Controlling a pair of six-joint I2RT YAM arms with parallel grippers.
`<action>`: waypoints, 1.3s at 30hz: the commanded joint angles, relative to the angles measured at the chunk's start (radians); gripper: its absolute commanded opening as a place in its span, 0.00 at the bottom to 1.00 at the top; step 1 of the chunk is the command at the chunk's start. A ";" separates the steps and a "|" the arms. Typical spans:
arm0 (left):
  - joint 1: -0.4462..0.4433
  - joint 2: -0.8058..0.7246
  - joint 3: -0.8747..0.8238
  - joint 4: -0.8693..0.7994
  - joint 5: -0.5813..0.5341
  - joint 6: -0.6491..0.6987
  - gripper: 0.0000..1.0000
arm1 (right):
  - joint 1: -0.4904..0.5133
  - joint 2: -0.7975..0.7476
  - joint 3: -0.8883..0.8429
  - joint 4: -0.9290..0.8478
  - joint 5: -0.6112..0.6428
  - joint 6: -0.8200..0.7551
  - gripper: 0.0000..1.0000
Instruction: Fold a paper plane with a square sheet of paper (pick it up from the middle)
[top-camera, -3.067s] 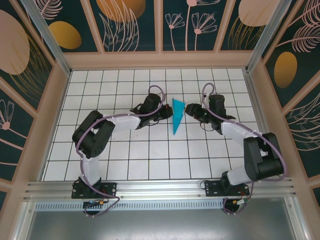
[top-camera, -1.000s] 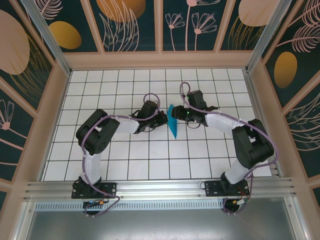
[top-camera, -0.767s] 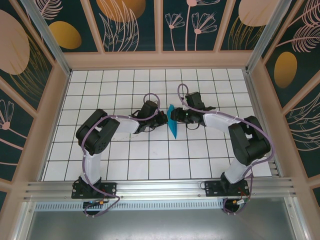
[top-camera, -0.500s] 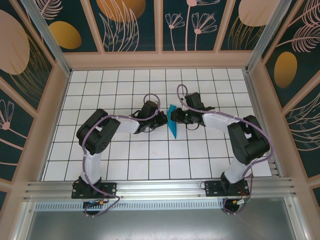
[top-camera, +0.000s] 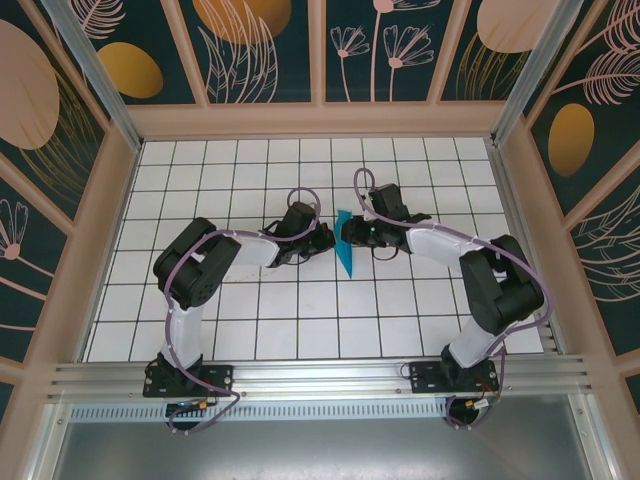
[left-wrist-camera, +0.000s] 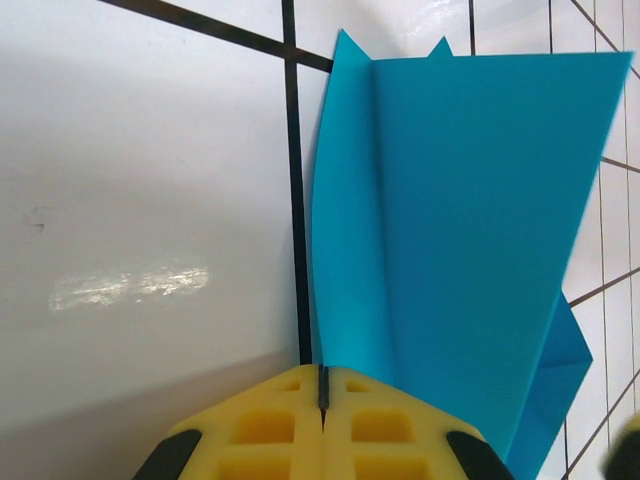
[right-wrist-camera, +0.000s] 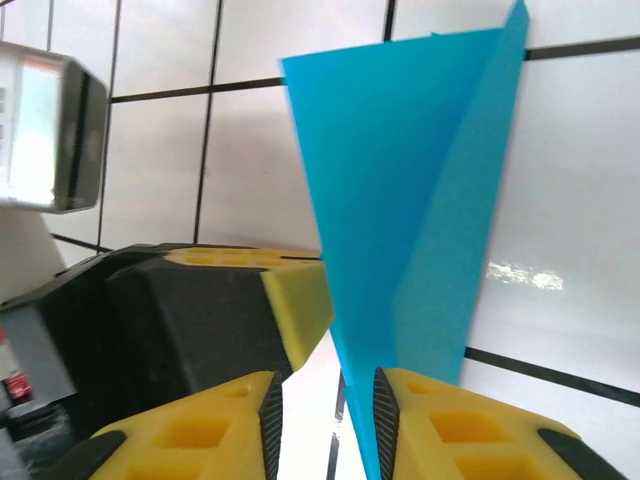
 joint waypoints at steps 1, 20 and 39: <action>0.008 0.011 0.023 -0.016 -0.007 0.004 0.00 | 0.009 -0.006 0.015 -0.013 -0.024 -0.016 0.28; 0.009 0.017 0.033 -0.028 -0.005 0.002 0.00 | 0.015 0.076 0.049 -0.098 0.061 -0.028 0.37; 0.008 0.025 0.033 -0.027 -0.003 -0.003 0.00 | 0.047 0.106 0.048 -0.130 0.081 -0.032 0.49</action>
